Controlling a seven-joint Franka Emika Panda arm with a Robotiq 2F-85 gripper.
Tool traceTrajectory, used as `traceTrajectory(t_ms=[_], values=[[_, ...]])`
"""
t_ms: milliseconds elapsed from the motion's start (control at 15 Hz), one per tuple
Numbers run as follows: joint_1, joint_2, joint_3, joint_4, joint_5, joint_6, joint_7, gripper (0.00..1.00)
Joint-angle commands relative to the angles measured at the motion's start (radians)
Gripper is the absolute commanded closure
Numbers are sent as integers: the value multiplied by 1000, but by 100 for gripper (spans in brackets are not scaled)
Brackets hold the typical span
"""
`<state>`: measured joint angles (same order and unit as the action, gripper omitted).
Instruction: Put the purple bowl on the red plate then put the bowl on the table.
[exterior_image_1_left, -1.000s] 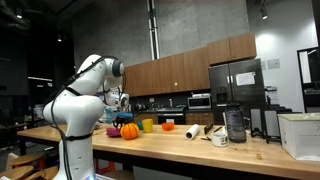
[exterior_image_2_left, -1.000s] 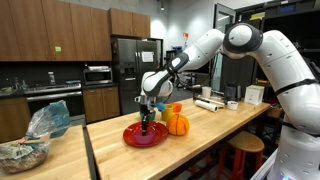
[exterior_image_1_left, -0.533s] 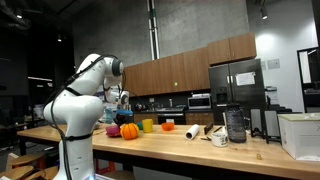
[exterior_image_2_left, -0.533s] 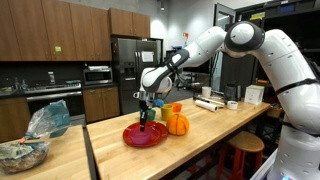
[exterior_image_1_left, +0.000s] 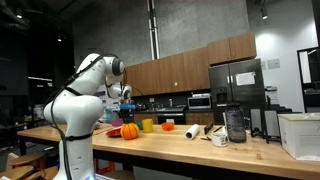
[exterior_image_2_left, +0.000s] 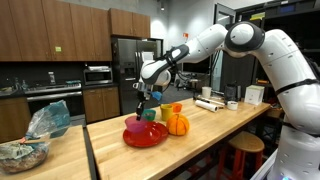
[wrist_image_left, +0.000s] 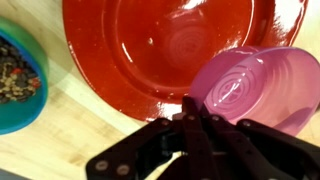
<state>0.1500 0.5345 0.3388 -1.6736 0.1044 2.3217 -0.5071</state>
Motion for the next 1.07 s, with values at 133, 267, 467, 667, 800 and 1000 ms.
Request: traceTrajectory(t_ms=[133,267,467,667,800,1000], values=[[20,46,-46,159,-8,-8,92,99],[34,78,-65,226,-23,-23,133,99],[60,146,-94,341,-47,-61,192,99],[85,229,-113,468,-62,-108,235,99],[98,288,-122,552,-69,-142,248,99],[112,377,-135,687,-79,-188,258,99]])
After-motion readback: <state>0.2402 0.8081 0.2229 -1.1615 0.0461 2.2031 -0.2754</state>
